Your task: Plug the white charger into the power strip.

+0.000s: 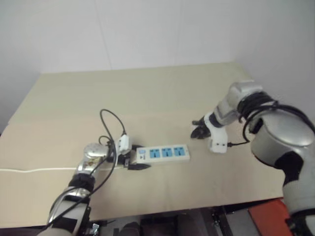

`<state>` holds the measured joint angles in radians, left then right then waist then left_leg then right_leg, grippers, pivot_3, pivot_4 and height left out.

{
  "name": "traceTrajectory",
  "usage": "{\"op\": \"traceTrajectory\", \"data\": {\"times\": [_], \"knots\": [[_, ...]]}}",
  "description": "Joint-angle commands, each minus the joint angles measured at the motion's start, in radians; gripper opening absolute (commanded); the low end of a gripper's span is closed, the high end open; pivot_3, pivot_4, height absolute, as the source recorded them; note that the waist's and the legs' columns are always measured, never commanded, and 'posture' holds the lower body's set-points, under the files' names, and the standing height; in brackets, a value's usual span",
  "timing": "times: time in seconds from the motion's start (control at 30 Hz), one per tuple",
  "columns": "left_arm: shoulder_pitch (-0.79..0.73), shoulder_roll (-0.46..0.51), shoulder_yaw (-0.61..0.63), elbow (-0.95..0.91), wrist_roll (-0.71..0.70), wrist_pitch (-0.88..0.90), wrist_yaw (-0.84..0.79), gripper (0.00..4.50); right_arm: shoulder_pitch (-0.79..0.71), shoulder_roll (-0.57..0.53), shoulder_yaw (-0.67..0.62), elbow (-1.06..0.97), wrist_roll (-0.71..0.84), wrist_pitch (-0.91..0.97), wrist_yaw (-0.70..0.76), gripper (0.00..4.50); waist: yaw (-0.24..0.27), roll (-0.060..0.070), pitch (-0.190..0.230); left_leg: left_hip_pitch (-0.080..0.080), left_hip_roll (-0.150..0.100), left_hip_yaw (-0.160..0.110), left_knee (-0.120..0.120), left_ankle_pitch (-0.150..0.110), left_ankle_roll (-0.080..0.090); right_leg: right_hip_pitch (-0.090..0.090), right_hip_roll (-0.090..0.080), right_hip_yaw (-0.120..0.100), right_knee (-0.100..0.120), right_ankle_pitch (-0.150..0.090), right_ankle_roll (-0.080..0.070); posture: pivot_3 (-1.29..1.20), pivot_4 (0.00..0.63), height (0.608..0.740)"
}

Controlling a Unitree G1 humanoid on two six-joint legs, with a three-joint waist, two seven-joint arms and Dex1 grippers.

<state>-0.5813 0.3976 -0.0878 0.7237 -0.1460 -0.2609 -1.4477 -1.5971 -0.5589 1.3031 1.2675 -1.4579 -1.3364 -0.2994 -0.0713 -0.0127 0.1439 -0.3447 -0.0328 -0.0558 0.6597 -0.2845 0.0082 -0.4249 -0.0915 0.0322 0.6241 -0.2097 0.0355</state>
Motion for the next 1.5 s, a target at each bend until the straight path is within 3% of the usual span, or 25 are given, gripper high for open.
{"op": "traceTrajectory", "data": {"times": [0.03,0.17,0.27,0.47,0.57,0.67,0.87,1.1,1.5], "knots": [[-0.020,0.002,-0.003,-0.034,-0.023,-0.006,-0.014,3.55,-0.047,-0.027,-0.142,0.053,0.170,-0.071,0.135,1.13,0.000,0.000,0.000,0.000,0.000,0.000,0.000,0.000,0.000,0.000,0.000,0.000,0.000,0.000,0.000,0.00,0.150,0.740],[-0.012,0.002,-0.012,-0.037,-0.019,-0.010,-0.023,3.55,0.002,-0.005,-0.456,0.300,0.471,-0.187,0.413,1.13,0.000,0.000,0.000,0.001,0.000,0.000,0.000,0.000,0.001,0.002,0.000,0.000,-0.001,0.000,0.000,0.00,0.150,0.740],[-0.009,0.000,-0.017,-0.033,-0.018,-0.006,-0.027,3.55,0.022,0.037,-0.747,0.482,0.611,-0.210,0.680,1.13,-0.002,0.000,0.000,0.003,0.001,0.002,0.000,-0.001,0.002,0.005,0.000,0.000,-0.002,0.000,0.000,0.00,0.150,0.740],[-0.008,-0.005,-0.026,-0.043,-0.024,0.006,-0.037,3.55,0.036,0.076,-1.384,0.746,0.802,-0.066,1.247,1.13,-0.002,0.000,0.000,0.005,0.002,0.003,0.000,-0.001,0.002,0.007,0.001,0.002,-0.002,0.000,0.000,0.00,0.150,0.740],[-0.012,-0.002,-0.030,-0.049,-0.032,0.021,-0.057,3.55,0.053,0.083,-1.605,0.821,0.868,0.039,1.437,1.13,-0.002,0.000,0.000,0.005,0.002,0.003,0.000,-0.002,0.003,0.008,0.001,0.002,-0.003,0.000,0.001,0.00,0.150,0.740],[-0.012,-0.001,-0.031,-0.052,-0.031,0.024,-0.060,3.55,0.084,0.101,-1.744,0.827,0.919,0.128,1.562,1.13,-0.002,0.000,0.000,0.005,0.003,0.003,0.000,-0.002,0.004,0.009,0.001,0.002,-0.005,0.001,0.001,0.00,0.150,0.740],[-0.010,0.000,-0.032,-0.056,-0.028,0.025,-0.059,3.55,0.118,0.134,-1.873,0.827,0.985,0.303,1.707,1.13,-0.001,0.000,0.000,0.004,0.003,0.003,0.000,-0.002,0.004,0.009,0.000,0.002,-0.007,0.001,0.002,0.00,0.150,0.740],[0.007,0.005,-0.033,-0.071,-0.025,0.018,-0.047,3.55,0.104,0.155,-1.868,0.827,0.988,0.436,1.733,1.13,0.000,0.000,0.000,0.003,0.003,0.001,0.000,-0.002,0.004,0.008,0.000,0.002,-0.007,0.002,0.003,0.00,0.150,0.740],[0.021,0.012,-0.033,-0.072,-0.019,-0.006,-0.019,3.55,0.130,0.160,-1.878,0.827,0.938,0.384,1.690,1.13,-0.001,0.000,0.000,0.000,0.003,0.001,0.000,-0.002,0.003,0.005,0.000,0.004,-0.007,0.003,0.003,0.00,0.150,0.740]]}}
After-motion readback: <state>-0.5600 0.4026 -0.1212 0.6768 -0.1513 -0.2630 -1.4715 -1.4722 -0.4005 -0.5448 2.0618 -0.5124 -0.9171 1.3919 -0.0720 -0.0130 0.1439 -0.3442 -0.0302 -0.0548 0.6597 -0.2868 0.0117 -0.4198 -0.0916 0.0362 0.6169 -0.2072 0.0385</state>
